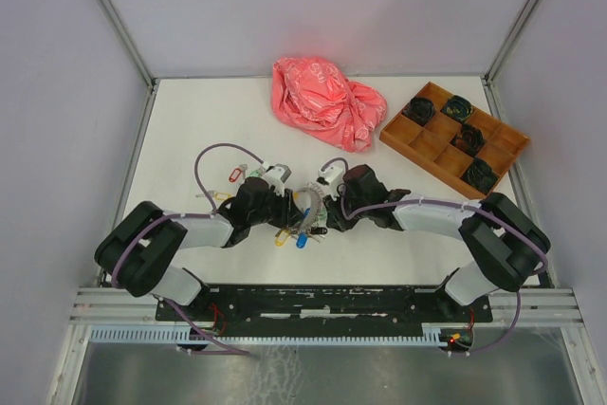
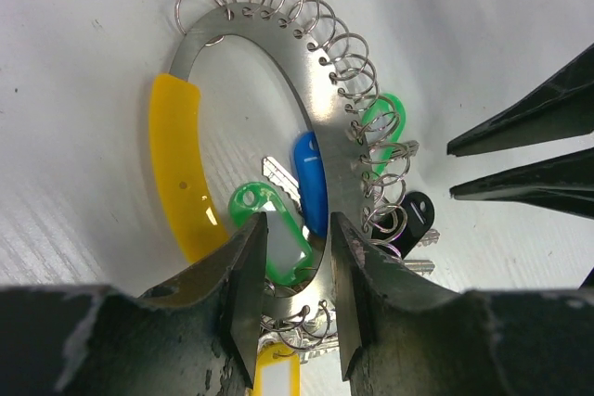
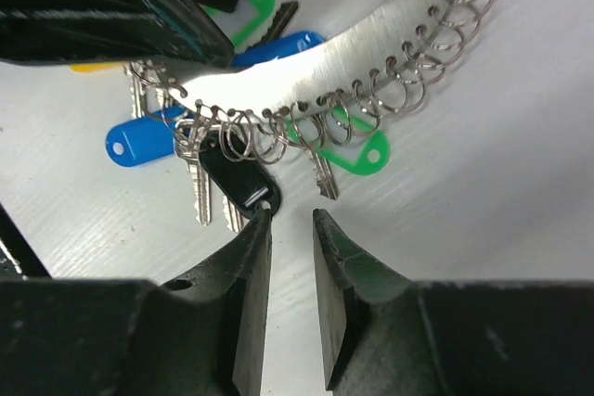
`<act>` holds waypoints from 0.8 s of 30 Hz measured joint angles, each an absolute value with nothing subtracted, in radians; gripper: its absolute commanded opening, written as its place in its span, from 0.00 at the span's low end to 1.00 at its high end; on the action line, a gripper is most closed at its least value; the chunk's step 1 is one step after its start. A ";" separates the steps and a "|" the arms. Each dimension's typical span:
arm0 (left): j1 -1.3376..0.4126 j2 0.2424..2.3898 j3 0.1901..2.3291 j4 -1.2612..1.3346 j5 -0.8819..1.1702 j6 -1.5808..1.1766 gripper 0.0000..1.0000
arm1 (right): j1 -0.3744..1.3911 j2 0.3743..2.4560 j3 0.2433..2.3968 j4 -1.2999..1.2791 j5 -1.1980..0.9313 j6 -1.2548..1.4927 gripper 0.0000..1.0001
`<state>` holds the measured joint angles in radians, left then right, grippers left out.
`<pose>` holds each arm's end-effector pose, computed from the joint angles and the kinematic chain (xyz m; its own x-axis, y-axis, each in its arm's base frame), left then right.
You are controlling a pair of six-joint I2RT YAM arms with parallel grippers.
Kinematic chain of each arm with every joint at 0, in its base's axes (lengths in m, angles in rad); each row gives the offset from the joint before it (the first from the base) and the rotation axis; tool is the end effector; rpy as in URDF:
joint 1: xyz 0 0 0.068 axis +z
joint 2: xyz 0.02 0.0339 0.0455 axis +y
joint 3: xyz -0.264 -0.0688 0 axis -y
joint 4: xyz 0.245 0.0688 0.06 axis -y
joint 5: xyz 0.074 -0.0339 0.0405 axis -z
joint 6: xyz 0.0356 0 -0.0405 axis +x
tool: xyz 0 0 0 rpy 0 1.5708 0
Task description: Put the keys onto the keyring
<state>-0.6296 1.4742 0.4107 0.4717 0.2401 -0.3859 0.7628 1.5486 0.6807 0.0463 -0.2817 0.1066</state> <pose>0.2020 -0.1577 0.1307 -0.6930 0.0526 -0.7190 0.5079 0.7433 -0.4353 0.2042 0.2089 0.1501 -0.6115 -0.4431 -0.6555 -0.7397 0.6142 0.2749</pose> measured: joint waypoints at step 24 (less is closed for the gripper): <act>-0.630 1.479 0.433 0.435 0.242 -0.385 0.40 | 0.778 1.661 0.934 -0.132 -0.380 -0.060 0.27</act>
